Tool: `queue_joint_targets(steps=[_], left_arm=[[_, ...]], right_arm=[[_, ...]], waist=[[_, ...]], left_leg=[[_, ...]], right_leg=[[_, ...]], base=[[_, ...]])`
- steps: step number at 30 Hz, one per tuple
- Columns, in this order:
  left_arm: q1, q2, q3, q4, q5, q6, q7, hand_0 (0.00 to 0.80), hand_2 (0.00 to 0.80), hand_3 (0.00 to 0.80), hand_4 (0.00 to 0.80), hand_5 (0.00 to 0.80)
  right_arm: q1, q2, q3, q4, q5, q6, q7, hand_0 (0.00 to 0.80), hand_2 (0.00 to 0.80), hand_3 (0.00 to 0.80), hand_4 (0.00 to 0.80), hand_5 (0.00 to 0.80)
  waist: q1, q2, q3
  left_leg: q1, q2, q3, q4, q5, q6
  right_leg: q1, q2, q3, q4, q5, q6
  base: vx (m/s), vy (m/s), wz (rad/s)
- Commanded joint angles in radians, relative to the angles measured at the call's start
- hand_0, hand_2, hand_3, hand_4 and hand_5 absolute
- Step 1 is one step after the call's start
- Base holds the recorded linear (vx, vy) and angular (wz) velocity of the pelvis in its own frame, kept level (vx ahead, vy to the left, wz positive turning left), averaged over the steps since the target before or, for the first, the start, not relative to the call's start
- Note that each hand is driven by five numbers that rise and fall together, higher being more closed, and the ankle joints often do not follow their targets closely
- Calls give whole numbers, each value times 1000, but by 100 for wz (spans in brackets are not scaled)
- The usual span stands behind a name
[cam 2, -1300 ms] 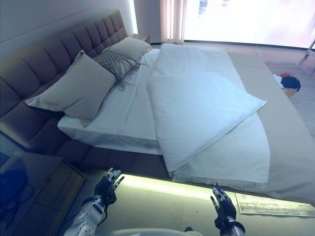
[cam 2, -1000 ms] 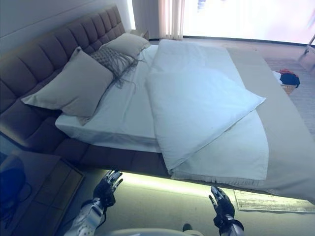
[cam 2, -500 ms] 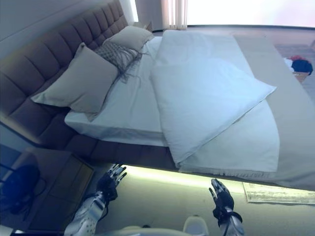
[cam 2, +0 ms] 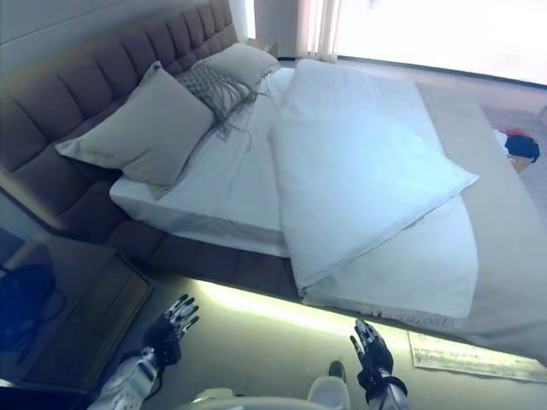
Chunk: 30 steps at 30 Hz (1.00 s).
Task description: Make the bed neatly
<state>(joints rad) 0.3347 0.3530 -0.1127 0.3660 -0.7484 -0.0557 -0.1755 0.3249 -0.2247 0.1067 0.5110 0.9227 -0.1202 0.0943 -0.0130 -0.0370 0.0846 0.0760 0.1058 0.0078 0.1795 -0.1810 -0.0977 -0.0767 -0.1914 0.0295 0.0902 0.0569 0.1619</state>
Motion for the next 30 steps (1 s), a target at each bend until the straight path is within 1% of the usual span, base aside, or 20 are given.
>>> queue_joint_targets(steps=[1, 3, 4, 5, 7, 8, 10, 11, 13, 14, 15, 17, 18, 21, 24, 25, 26, 28, 29, 30], left_arm=[[-17, 14, 31, -111, -97, -32, -19, 0, 0, 0, 0, 0], [-17, -6, 4, -106, -110, -72, -23, 0, 0, 0, 0, 0], [-27, -13, -7, -103, -121, -75, -21, 0, 0, 0, 0, 0], [-42, -22, -18, -94, -121, -75, -19, 0, 0, 0, 0, 0], [-75, -32, -38, -64, -114, -77, -18, 0, 0, 0, 0, 0], [-88, -36, -44, -50, -116, -78, -23, 0, 0, 0, 0, 0], [-109, -39, -54, -40, -113, -74, -35, 0, 0, 0, 0, 0], [-120, -42, -58, -38, -112, -69, -32, 0, 0, 0, 0, 0], [-142, -52, -60, -29, -100, -60, -29, 0, 0, 0, 0, 0], [-149, -61, -64, -24, -92, -62, -25, 0, 0, 0, 0, 0], [-151, -68, -63, -22, -88, -65, -26, 0, 0, 0, 0, 0], [-142, -77, -58, -26, -82, -69, -28, 0, 0, 0, 0, 0], [-135, -79, -56, -25, -79, -68, -32, 0, 0, 0, 0, 0], [-125, -80, -50, 9, -88, -64, -61, 0, 0, 0, 0, 0], [-119, -76, -50, 28, -91, -69, -81, 0, 0, 0, 0, 0], [-126, -73, -55, 32, -95, -73, -80, 0, 0, 0, 0, 0], [-135, -70, -61, 33, -98, -76, -75, 0, 0, 0, 0, 0], [-142, -60, -63, 26, -96, -66, -58, 0, 0, 0, 0, 0], [-143, -51, -65, 25, -91, -66, -50, 0, 0, 0, 0, 0], [-140, -46, -60, 18, -91, -63, -52, 0, 0, 0, 0, 0]], right_arm=[[-1, -54, -17, -124, -18, 42, 3, 0, 0, 0, 0, 0], [10, -79, -18, -108, -32, 30, 31, 0, 0, 0, 0, 0], [5, -84, -25, -92, -41, 23, 35, 0, 0, 0, 0, 0], [-5, -89, -33, -73, -43, 12, 38, 0, 0, 0, 0, 0], [-28, -96, -42, -48, -28, 1, 36, 0, 0, 0, 0, 0], [-39, -96, -44, -43, -21, 1, 35, 0, 0, 0, 0, 0], [-48, -93, -37, -53, -10, 5, 14, 0, 0, 0, 0, 0], [-45, -89, -34, -60, -11, 7, 0, 0, 0, 0, 0, 0], [-27, -82, -26, -75, -4, 5, -13, 0, 0, 0, 0, 0], [-16, -78, -20, -79, -5, 2, -11, 0, 0, 0, 0, 0], [-8, -77, -13, -83, -6, -3, -6, 0, 0, 0, 0, 0], [4, -73, 3, -84, -9, -15, 14, 0, 0, 0, 0, 0], [7, -71, 10, -82, -11, -18, 19, 0, 0, 0, 0, 0], [12, -64, 19, -57, -8, -23, 41, 0, 0, 0, 0, 0], [23, -52, 24, -44, 4, -26, 51, 0, 0, 0, 0, 0], [25, -50, 29, -43, 4, -32, 51, 0, 0, 0, 0, 0], [23, -45, 40, -39, 6, -42, 46, 0, 0, 0, 0, 0], [20, -32, 49, -33, 1, -47, 29, 0, 0, 0, 0, 0], [25, -25, 42, -43, 5, -36, 16, 0, 0, 0, 0, 0], [28, -21, 41, -58, 5, -25, 11, 0, 0, 0, 0, 0]], waist=[[-8, -35, -3], [-16, -45, -7], [-19, -50, -8], [-25, -56, -9], [-26, -56, -8], [-23, -54, -7], [-13, -44, -2], [-8, -35, -1], [3, -21, 4], [13, -10, 8], [23, -3, 15], [49, 17, 29], [59, 25, 33], [75, 46, 31], [83, 55, 24], [84, 54, 25], [85, 51, 24], [90, 45, 20], [90, 37, 14], [93, 31, 8]], left_leg=[[24, 98, -61, 104, 112, 25], [-8, 124, -26, 180, 190, 40], [-35, 129, -10, 224, 204, 53], [-61, 131, 11, 263, 200, 67], [-107, 124, 11, 298, 232, 70], [-120, 107, 2, 286, 248, 69], [-122, 73, -16, 207, 283, 60], [-121, 65, -23, 139, 305, 49], [-138, 59, -53, 19, 347, 23], [-159, 58, -78, -53, 384, 4], [-182, 55, -102, -89, 412, -7], [-229, 53, -142, -174, 474, -24], [-243, 50, -143, -206, 487, -27], [-282, 29, -117, -247, 480, -26], [-295, 15, -112, -236, 464, -21], [-299, 10, -108, -215, 444, -16], [-295, -2, -104, -205, 412, -7], [-298, -30, -104, -168, 375, 11], [-311, -51, -99, -108, 349, 23], [-311, -63, -94, -89, 339, 37]], right_leg=[[-27, -3, 17, -14, 81, -22], [-6, 38, -3, -17, 57, -70], [0, 51, -8, -15, 48, -86], [6, 66, -14, -8, 34, -102], [20, 91, -21, 6, 9, -121], [31, 101, -24, 10, 0, -125], [55, 117, -40, 10, -21, -126], [64, 122, -50, 7, -30, -126], [81, 126, -63, -2, -45, -122], [95, 129, -67, -9, -54, -119], [109, 130, -63, -14, -61, -118], [137, 135, -59, -17, -84, -119], [153, 134, -61, -14, -97, -119], [213, 123, -75, -10, -140, -116], [252, 101, -73, 2, -172, -104], [260, 85, -71, 8, -178, -97], [264, 66, -72, 19, -181, -87], [271, 25, -75, 55, -189, -67], [276, 0, -74, 74, -178, -52], [271, -18, -74, 96, -151, -37]], base=[[270, -410, -5], [244, -394, -24], [208, -358, -22], [183, -319, -6], [170, -230, 9], [179, -130, 10], [196, -45, 8], [187, 21, 11], [184, 55, 27], [197, 61, 30], [210, 61, 22], [258, 54, 2], [315, 72, -23], [381, 114, -25], [422, 164, -24], [426, 204, -39], [432, 217, -49], [447, 241, -37], [399, 216, -4], [382, 210, 5]])
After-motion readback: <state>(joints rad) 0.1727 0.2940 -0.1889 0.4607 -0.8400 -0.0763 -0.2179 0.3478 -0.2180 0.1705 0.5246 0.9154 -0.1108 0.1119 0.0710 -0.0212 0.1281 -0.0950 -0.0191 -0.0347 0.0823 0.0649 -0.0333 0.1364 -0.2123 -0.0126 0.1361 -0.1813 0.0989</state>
